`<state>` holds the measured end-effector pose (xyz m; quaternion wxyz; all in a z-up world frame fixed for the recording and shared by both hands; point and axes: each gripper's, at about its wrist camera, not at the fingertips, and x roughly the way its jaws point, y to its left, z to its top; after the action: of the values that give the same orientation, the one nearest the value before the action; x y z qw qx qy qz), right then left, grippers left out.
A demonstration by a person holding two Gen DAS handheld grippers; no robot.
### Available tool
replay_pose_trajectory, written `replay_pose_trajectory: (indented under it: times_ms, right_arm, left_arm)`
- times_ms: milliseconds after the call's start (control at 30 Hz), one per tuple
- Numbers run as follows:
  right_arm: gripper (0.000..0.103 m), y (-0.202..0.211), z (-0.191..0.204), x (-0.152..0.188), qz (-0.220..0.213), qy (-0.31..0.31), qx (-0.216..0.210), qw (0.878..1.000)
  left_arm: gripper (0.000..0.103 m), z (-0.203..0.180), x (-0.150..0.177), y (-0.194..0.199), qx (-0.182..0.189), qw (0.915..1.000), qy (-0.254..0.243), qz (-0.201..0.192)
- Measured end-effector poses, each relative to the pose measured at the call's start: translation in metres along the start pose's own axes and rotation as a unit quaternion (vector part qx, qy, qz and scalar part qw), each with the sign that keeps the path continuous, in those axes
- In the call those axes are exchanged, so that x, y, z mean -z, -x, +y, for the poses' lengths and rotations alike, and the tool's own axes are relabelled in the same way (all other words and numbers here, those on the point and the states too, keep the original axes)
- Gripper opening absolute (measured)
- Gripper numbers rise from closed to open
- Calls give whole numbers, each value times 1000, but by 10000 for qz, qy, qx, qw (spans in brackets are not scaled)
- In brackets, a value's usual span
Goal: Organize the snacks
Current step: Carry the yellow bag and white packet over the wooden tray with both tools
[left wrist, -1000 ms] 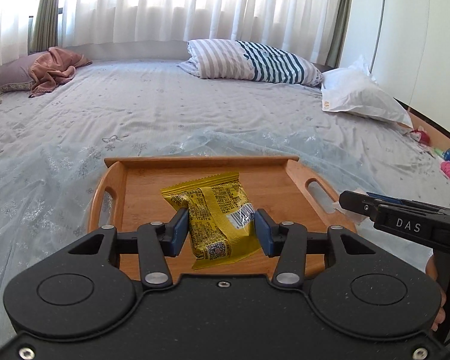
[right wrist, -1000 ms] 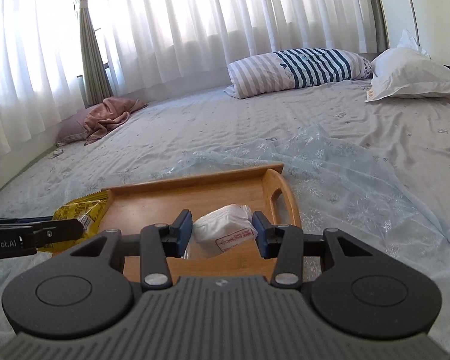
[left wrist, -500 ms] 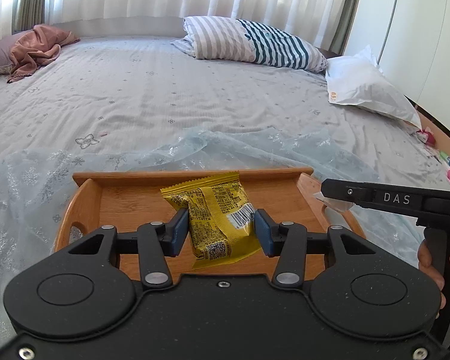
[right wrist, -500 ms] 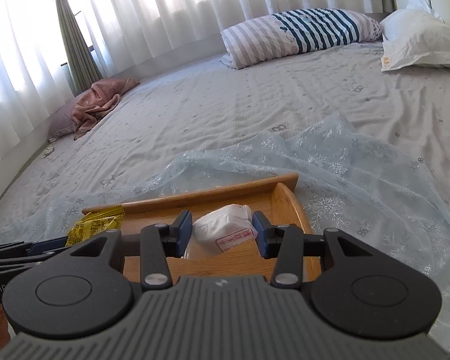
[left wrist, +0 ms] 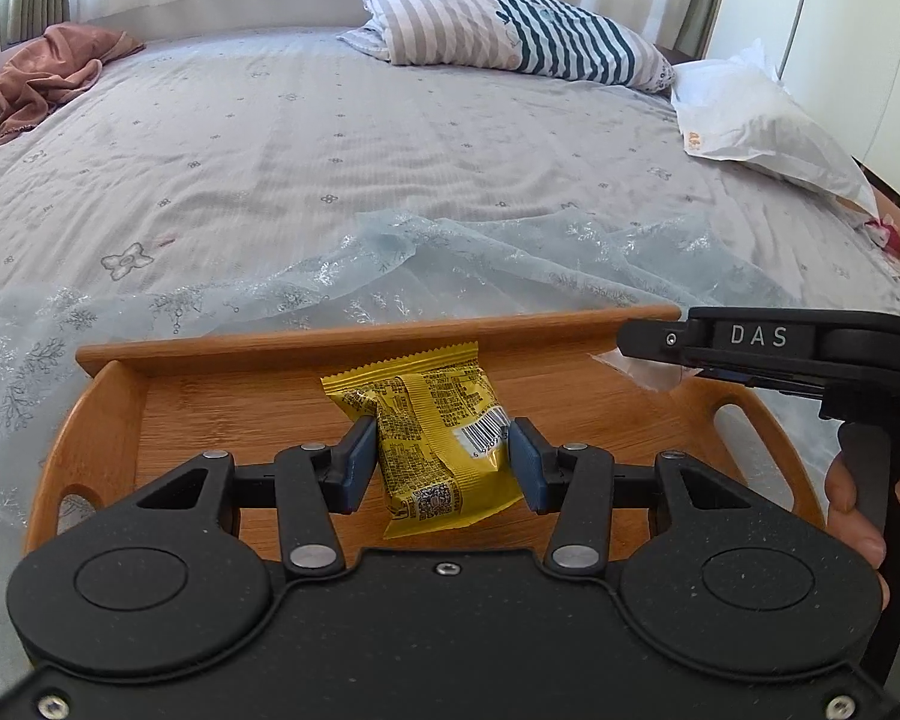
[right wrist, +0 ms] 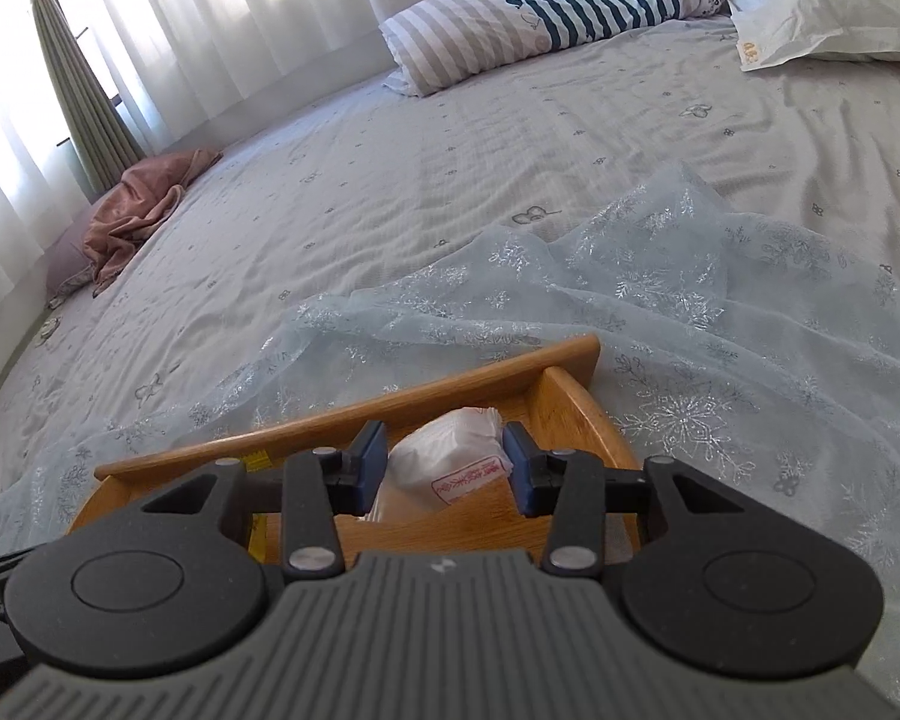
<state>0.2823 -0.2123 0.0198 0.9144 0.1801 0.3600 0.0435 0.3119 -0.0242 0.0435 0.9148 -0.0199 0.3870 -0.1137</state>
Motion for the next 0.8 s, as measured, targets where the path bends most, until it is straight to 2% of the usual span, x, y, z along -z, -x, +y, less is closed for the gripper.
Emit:
replay_pose_trajectory:
  times_ms: [267,800]
  right_arm:
    - [46,-18,-3,2,35,-115,45,9999]
    - [46,-28,6,8,15,-14,115,9999]
  left_arm:
    - [45,-3,2,-20,40,10000,-15,77]
    - [45,-1,1,-26,23,10000,-82,39]
